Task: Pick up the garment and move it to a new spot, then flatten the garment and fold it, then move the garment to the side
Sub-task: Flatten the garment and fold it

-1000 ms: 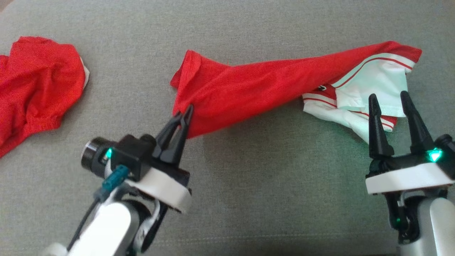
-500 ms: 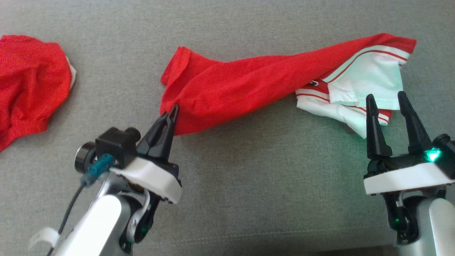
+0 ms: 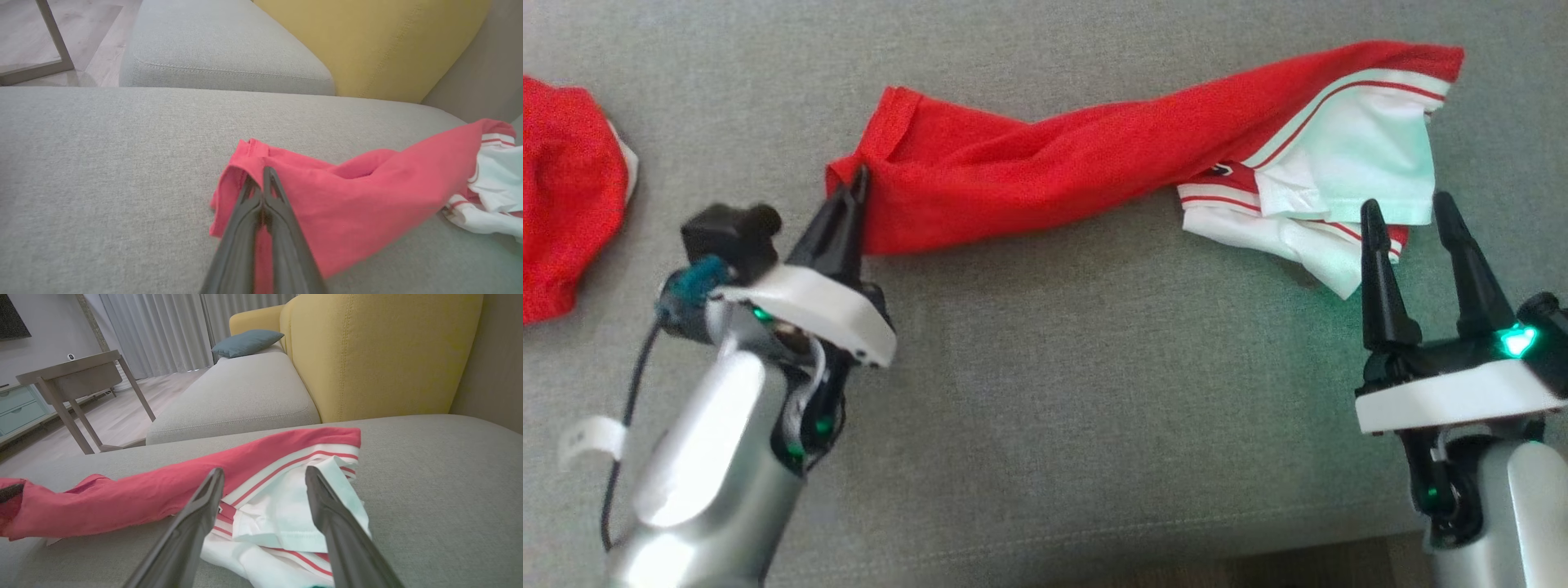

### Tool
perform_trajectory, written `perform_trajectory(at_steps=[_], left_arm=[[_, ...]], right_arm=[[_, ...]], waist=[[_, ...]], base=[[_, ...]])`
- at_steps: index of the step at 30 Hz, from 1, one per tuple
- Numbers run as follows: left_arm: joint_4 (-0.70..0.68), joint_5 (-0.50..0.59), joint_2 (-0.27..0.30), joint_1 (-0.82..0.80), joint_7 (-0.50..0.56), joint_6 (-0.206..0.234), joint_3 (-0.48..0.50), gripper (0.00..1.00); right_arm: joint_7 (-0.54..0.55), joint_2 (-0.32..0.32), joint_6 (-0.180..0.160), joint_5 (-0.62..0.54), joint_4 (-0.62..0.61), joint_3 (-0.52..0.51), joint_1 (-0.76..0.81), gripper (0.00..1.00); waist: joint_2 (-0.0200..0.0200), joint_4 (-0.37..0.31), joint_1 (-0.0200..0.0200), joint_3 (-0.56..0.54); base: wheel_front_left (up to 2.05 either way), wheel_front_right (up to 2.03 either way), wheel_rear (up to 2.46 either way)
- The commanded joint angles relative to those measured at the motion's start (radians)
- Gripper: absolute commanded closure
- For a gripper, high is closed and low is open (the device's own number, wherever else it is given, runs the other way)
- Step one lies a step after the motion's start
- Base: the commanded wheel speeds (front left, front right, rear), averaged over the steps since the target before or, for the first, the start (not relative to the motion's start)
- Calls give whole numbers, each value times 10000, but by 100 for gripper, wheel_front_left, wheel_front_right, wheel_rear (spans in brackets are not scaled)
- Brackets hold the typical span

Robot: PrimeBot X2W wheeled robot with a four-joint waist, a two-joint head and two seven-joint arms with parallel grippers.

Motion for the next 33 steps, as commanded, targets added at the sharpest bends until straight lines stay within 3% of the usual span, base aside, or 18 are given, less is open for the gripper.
perform_trajectory(at_steps=[1,15,16,17,18,22,25,30,33], left_arm=[[142,-155,155,-615,-200,-88,560,100],[3476,-451,-44,-2669,-902,-846,816,100],[3705,-428,-58,-2795,-948,-908,780,58],[3920,-410,-78,-2901,-986,-952,749,7],[4101,-397,-105,-2990,-1053,-986,730,0],[4440,-152,-147,-3088,-1568,-847,735,0],[4143,242,-101,-2833,-1823,-453,843,0],[2344,1194,44,-1805,-1880,452,1394,0],[1178,1634,56,-835,-1883,776,1659,0]], right_arm=[[-31,-112,75,98,-361,231,-217,0],[-132,-102,75,158,-234,420,-483,0],[-143,-101,75,158,-222,438,-506,0],[-154,-100,75,157,-210,455,-525,0],[-167,-100,75,150,-199,469,-540,0],[-256,-97,75,99,-171,488,-560,0],[-337,-107,75,20,-175,454,-534,0],[-370,-139,75,-188,-258,366,-448,0],[-312,-152,75,-265,-275,297,-359,0]], waist=[[0,-81,0,104],[0,-322,0,509],[0,-335,0,525],[0,-344,0,536],[0,-349,0,542],[0,-325,0,460],[0,-263,0,304],[0,-108,0,-11],[0,-4,0,-237]], base=[[0,0,0],[0,0,0],[0,0,0],[0,0,0],[0,0,0],[0,0,0],[0,0,0],[0,0,0],[0,0,0]])
